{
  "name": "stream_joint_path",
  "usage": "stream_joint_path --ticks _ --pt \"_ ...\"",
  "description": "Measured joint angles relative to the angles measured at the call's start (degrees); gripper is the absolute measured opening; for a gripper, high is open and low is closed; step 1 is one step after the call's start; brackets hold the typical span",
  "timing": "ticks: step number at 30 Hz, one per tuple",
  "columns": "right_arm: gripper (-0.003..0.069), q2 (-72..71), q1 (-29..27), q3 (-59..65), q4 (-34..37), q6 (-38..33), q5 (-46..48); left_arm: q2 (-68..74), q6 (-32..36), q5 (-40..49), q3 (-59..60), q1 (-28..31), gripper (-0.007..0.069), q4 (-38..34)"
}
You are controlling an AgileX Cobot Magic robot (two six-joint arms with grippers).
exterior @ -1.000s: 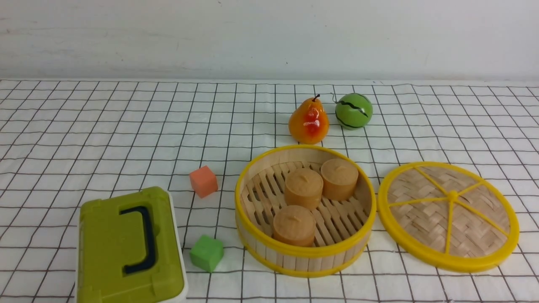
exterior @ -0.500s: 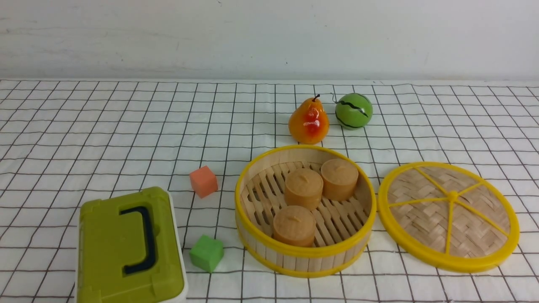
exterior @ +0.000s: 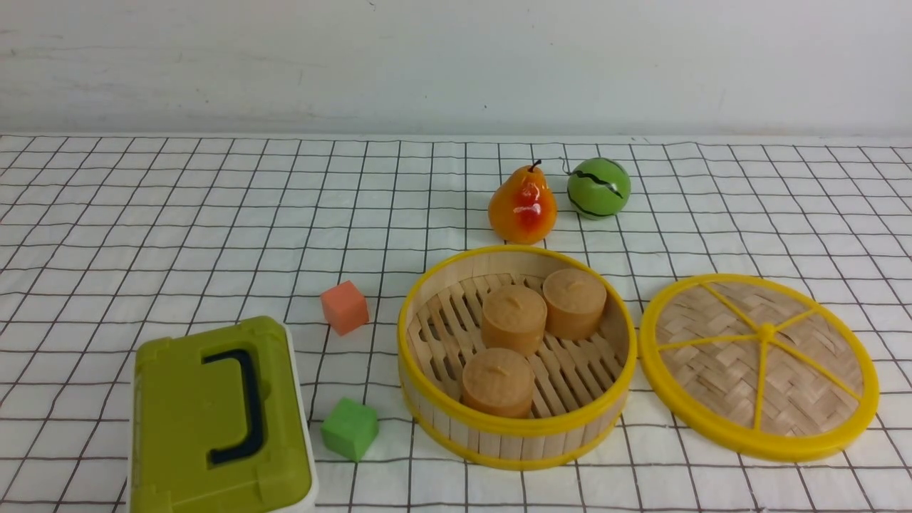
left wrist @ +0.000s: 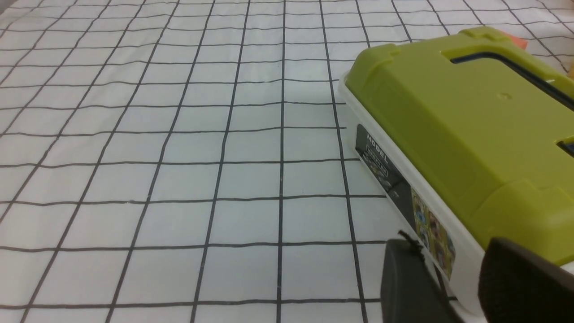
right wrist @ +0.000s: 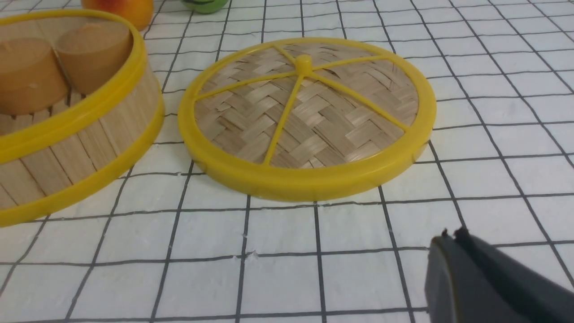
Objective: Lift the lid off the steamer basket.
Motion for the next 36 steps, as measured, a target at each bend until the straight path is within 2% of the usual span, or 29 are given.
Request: stream_joint_path --ticks 36 --pt "0.0019 0.00 0.00 0.00 0.23 0.00 0.00 0.00 0.00 0.00 0.00 0.00 0.0239 0.00"
